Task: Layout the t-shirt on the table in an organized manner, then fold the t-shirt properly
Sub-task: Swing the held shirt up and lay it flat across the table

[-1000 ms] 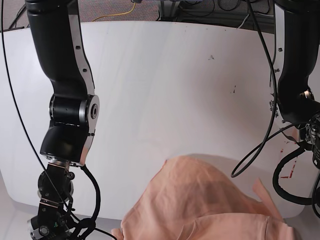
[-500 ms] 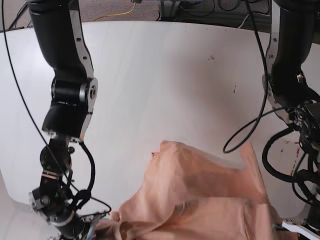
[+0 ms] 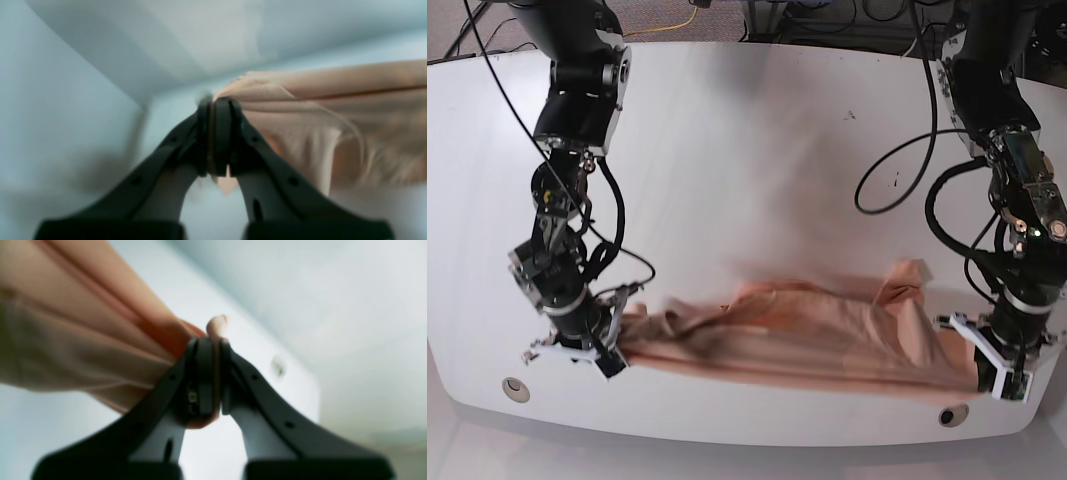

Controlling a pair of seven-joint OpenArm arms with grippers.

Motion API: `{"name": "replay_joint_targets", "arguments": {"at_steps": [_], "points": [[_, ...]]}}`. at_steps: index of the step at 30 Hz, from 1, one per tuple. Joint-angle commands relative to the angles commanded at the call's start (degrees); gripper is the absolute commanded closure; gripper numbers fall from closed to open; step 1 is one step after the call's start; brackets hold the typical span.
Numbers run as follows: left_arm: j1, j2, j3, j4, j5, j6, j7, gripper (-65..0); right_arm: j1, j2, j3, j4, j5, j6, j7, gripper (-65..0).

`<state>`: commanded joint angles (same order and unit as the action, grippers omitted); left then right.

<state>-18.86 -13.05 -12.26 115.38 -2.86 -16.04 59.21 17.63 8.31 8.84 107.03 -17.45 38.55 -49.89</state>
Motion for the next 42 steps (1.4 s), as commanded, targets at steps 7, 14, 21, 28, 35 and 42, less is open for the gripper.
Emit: {"name": "replay_joint_targets", "arguments": {"at_steps": [7, 14, 21, 28, 35, 42], "points": [[10.5, 2.5, -3.1, 0.0, 0.0, 0.0, 0.1, 0.0, -9.7, -0.2, 0.0, 4.8, 0.0, 0.09, -1.8, -0.2], [19.9, 4.1, -3.3, 0.0, 0.0, 0.0, 0.1, 0.0, -14.9, 0.3, 0.1, 5.3, -0.1, 0.18, -5.6, -0.2], [27.1, 6.5, -4.0, 0.0, 0.0, 0.0, 0.1, 0.0, -18.6, 3.3, 0.1, 5.2, -0.1, 0.18, -6.2, -0.2], [33.1, 6.9, -4.0, -0.1, 0.0, 0.0, 0.1, 0.0, -22.6, 3.7, 0.1, 5.2, -0.1, 0.18, -7.3, -0.2], [39.5, 6.9, -3.9, -0.2, 0.1, 0.0, 0.1, 0.0, -27.8, 4.9, 0.1, 5.2, -0.1, 0.18, -7.9, -0.2], [42.3, 6.9, -3.8, -0.4, 0.1, 0.0, 0.1, 0.0, -30.9, 4.8, 0.2, 5.2, -0.1, 0.18, -7.9, -0.2]]}}
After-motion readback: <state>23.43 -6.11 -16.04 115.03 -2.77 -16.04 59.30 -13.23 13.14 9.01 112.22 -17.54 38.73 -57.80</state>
